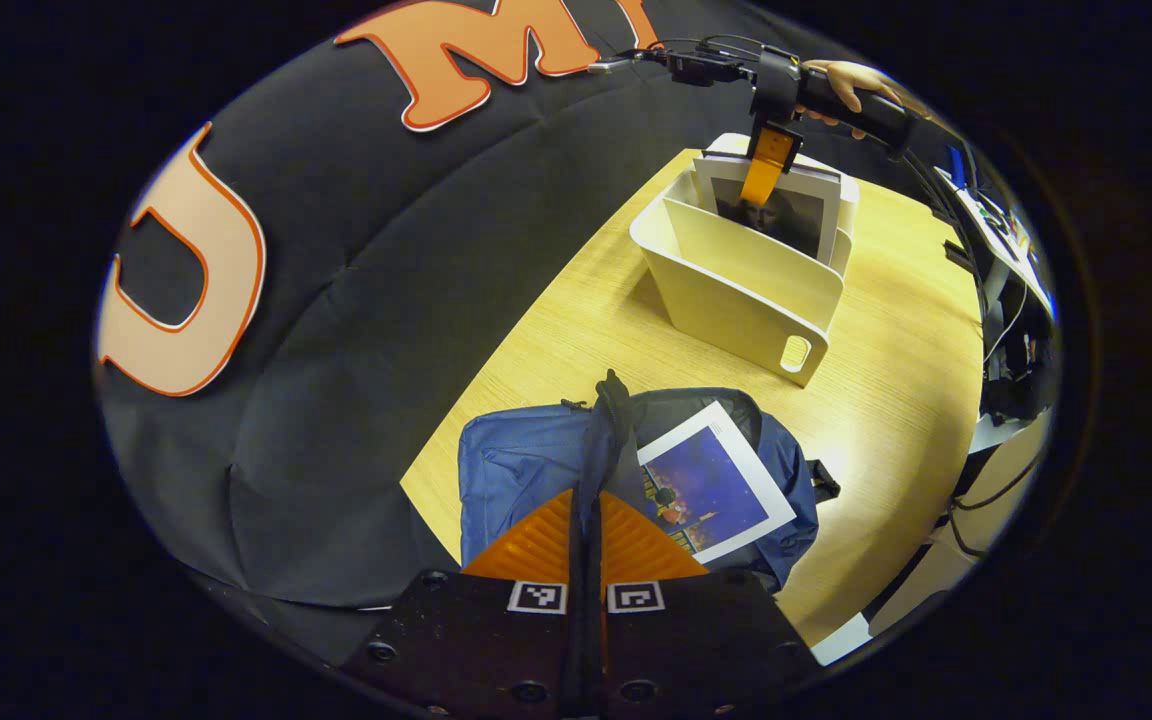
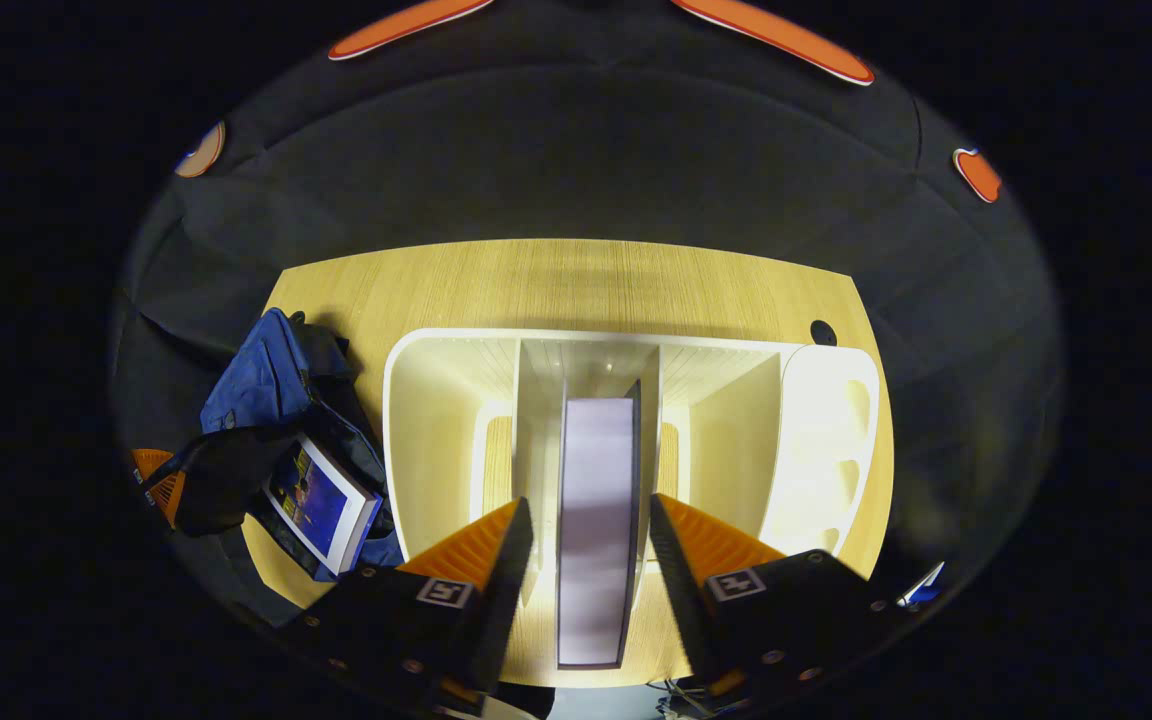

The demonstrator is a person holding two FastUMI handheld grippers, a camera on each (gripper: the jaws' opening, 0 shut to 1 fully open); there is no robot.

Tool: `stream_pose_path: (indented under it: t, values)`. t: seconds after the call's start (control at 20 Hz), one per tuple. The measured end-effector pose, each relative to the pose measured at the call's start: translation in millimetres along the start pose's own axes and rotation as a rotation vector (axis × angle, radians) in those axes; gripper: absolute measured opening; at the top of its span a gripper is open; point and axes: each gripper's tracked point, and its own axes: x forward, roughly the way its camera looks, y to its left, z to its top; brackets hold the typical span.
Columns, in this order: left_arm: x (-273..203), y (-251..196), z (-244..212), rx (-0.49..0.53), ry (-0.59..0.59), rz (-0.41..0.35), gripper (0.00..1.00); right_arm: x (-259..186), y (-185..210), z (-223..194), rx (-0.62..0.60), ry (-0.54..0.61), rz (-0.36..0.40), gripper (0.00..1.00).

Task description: Open the schoolbag, grab two books from the bookshelf and put them into the schoolbag.

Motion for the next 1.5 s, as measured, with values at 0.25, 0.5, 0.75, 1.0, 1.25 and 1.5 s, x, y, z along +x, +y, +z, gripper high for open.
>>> stream_pose_path:
  t: [0.25,0.5,0.75,1.0,1.25,1.5]
  values:
    - [1,0,-1,-0.003,0.002,-0.003,0.01,-6,1,3,0.044,-0.006,0.004,0.31]
    - [1,0,0,0.005,0.006,-0.011,0.01,-53,9,8,0.113,-0.060,0.084,0.31]
    - [1,-3,1,0.001,0.003,-0.019,0.01,-94,-7,7,0.064,-0.138,0.032,0.31]
    - [3,-2,-1,-0.002,0.005,-0.021,0.01,-156,-18,7,0.108,-0.256,0.071,0.31]
    - [1,-2,0,-0.005,0.003,-0.010,0.01,-237,-21,-3,0.159,-0.413,0.165,0.30]
    - [-4,0,2,0.011,-0.003,0.005,0.01,-271,13,-45,0.201,-0.470,0.342,0.30]
